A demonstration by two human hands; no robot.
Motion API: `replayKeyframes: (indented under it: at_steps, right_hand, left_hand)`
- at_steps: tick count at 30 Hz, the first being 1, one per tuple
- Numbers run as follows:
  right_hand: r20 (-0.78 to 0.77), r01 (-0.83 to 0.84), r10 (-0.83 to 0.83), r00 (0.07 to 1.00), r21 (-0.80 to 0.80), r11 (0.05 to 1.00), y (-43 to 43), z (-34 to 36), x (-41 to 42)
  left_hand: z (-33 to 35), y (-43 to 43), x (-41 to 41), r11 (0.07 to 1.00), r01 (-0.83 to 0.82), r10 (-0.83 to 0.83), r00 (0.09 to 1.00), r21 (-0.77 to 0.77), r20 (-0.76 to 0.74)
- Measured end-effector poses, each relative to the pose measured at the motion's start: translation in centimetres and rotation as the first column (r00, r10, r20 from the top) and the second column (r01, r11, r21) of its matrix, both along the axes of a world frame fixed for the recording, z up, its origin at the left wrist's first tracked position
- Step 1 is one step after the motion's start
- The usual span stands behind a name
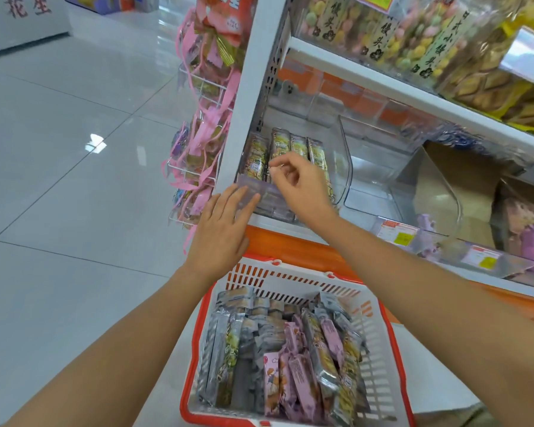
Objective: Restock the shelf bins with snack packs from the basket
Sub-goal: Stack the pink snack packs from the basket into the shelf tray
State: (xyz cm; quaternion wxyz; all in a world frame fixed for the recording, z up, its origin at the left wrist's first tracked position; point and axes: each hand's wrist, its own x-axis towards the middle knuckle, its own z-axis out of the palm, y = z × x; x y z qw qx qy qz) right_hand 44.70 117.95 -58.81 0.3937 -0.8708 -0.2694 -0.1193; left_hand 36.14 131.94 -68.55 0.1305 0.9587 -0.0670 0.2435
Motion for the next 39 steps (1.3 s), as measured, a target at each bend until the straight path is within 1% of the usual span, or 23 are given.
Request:
replayKeyframes:
  at_steps: [3, 5, 7, 8, 11, 15, 18, 20, 22, 25, 30, 34, 36, 38, 39]
  right_hand:
    - [-0.068, -0.095, 0.100, 0.993, 0.067, 0.993, -0.5, -2.3, -3.0]
    - [-0.135, -0.113, 0.120, 0.984, 0.057, 0.992, -1.0, -4.5, -4.3]
    - [-0.215, -0.107, 0.110, 0.970, 0.024, 0.994, -1.7, -7.0, -5.3]
    - [-0.254, -0.102, 0.097, 0.962, -0.009, 0.995, -2.1, -8.3, -5.7]
    - [-0.380, -0.100, 0.031, 0.925, -0.163, 0.982, -3.1, -12.5, -6.9]
    - [-0.554, -0.155, -0.063, 0.830, -0.338, 0.928, -3.9, -17.5, -7.9]
    - [-0.634, -0.218, -0.077, 0.770, -0.375, 0.901, -3.6, -19.9, -8.8]
    - [-0.669, -0.244, -0.053, 0.741, -0.342, 0.907, -2.9, -20.8, -9.2]
    - [-0.696, -0.255, -0.031, 0.717, -0.304, 0.918, -2.1, -21.8, -9.7]
    - [-0.664, -0.268, -0.025, 0.748, -0.336, 0.903, -1.3, -23.9, -9.9]
    - [-0.606, -0.192, -0.086, 0.791, -0.379, 0.906, -1.2, -25.5, -9.8]
    - [-0.574, -0.155, -0.043, 0.817, -0.290, 0.944, -2.3, -23.9, -9.3]
    - [-0.546, -0.127, -0.028, 0.837, -0.245, 0.961, -3.2, -22.2, -8.6]
    - [-0.505, -0.094, -0.020, 0.863, -0.198, 0.976, -3.9, -20.4, -7.7]
    - [-0.492, -0.072, -0.019, 0.870, -0.165, 0.984, -4.1, -19.5, -7.3]
  left_hand:
    - [-2.1, 0.0, -1.6, 0.999, 0.017, -0.011, 0.992, 0.045, -0.127]
    - [-3.9, 0.1, -2.9, 0.999, 0.029, -0.017, 0.973, 0.046, -0.229]
    - [-6.2, 0.2, -4.0, 0.999, 0.028, -0.017, 0.963, 0.039, -0.268]
    - [-7.2, 0.2, -4.6, 0.999, 0.025, -0.013, 0.950, 0.035, -0.312]
    - [-9.6, 0.2, -6.1, 1.000, 0.011, 0.006, 0.856, 0.030, -0.517]
    - [-11.9, 0.5, -7.5, 0.998, -0.010, 0.042, 0.766, 0.054, -0.642]
    - [-13.5, 0.7, -8.0, 1.000, -0.016, 0.020, 0.777, 0.011, -0.629]
    - [-13.9, 0.8, -8.3, 1.000, -0.011, 0.025, 0.785, 0.027, -0.619]
    - [-14.1, 0.7, -8.3, 1.000, -0.029, 0.025, 0.791, 0.003, -0.611]
    - [-14.4, 0.7, -8.2, 0.999, -0.032, 0.014, 0.793, -0.019, -0.609]
    - [-14.7, 0.8, -8.3, 0.999, -0.020, 0.001, 0.784, -0.024, -0.620]
    - [-14.4, 0.9, -8.3, 1.000, -0.010, 0.014, 0.774, 0.009, -0.633]
    - [-14.0, 0.8, -8.0, 0.999, -0.009, 0.037, 0.786, 0.048, -0.617]
    - [-13.1, 0.6, -7.8, 0.999, -0.031, 0.044, 0.835, 0.032, -0.548]
    - [-12.6, 0.3, -7.5, 0.999, -0.031, 0.019, 0.865, -0.016, -0.501]
